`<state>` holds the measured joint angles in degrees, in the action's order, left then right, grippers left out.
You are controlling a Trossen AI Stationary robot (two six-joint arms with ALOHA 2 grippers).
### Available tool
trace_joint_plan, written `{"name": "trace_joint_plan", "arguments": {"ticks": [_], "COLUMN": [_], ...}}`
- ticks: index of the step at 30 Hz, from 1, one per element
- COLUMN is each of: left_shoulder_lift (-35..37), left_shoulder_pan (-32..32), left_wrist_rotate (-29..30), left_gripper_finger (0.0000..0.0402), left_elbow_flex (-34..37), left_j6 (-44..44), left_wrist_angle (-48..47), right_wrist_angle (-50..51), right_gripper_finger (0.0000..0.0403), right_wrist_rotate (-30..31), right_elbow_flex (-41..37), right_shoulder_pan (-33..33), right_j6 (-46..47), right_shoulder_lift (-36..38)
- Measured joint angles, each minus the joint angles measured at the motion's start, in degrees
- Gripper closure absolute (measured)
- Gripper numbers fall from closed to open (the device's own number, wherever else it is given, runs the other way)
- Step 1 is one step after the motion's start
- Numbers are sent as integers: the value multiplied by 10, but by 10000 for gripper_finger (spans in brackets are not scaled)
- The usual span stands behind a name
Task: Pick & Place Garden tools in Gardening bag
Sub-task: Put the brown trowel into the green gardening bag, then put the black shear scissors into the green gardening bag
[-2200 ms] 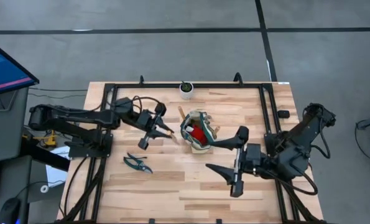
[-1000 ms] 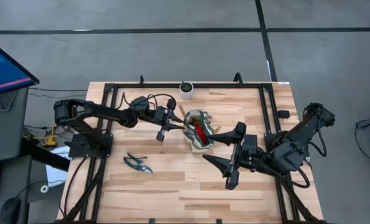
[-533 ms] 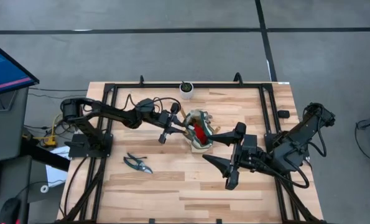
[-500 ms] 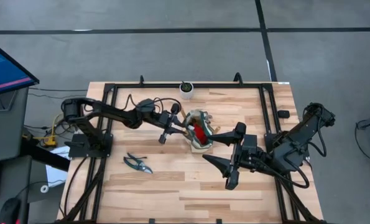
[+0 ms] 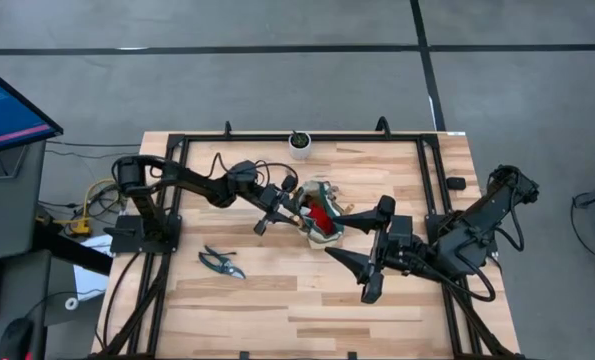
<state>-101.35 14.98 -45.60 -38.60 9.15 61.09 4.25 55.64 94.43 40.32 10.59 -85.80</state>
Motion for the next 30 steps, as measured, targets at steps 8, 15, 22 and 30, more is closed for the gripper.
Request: {"name": "trace_joint_plan", "arguments": {"ticks": [8,15,22,30], "left_shoulder_lift": [9,9,30,221], "left_shoulder_pan": [2,2,2,-3], "left_wrist_rotate": [1,2,15,110], "left_gripper_finger": [290,217,115,65], "left_elbow_flex": [-6,-6,-6,-5], "left_j6": [8,9,-17,-40], "left_wrist_angle": [-3,-3,-3,-235], "right_wrist_angle": [0,0,1,19], "right_gripper_finger": [117,117,117,117], "right_wrist_rotate": [-1,-2,-2,-3], "right_elbow_flex": [0,0,0,0], "right_shoulder_pan": [2,11,13,13], "right_j6": [20,19,15,10], "right_shoulder_lift": [0,0,0,0]}}
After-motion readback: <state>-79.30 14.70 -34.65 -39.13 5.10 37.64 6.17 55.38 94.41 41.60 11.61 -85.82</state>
